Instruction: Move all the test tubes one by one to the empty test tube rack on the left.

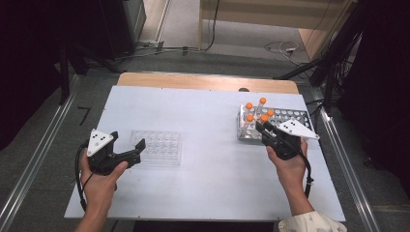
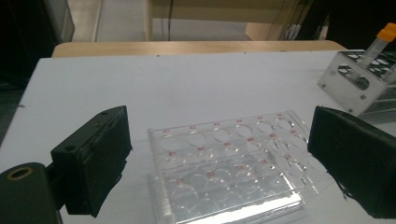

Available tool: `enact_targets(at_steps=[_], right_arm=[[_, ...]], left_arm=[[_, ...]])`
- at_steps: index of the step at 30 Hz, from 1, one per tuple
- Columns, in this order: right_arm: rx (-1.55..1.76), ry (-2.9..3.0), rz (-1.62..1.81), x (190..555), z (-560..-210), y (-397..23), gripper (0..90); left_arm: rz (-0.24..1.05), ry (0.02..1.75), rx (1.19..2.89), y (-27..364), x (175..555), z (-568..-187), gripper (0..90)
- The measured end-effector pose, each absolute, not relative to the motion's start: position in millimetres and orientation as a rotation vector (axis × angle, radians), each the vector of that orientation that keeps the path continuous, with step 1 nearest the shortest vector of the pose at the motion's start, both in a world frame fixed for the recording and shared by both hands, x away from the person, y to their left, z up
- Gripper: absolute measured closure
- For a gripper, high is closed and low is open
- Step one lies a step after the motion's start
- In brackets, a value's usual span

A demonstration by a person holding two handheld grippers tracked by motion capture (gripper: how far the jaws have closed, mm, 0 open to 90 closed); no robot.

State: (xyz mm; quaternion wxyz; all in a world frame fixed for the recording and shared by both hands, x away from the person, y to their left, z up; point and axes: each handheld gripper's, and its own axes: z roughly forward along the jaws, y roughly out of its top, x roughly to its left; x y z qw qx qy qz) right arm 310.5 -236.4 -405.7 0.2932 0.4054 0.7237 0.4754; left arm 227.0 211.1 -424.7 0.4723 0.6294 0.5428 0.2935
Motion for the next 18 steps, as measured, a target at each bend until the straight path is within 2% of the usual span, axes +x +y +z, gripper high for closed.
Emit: enact_targets(at_steps=[18], right_arm=[[0.992,2.061,1.306,298,-415,-196,71.6]], left_arm=[[0.652,1.198,1.629,158,243,-420,8.1]])
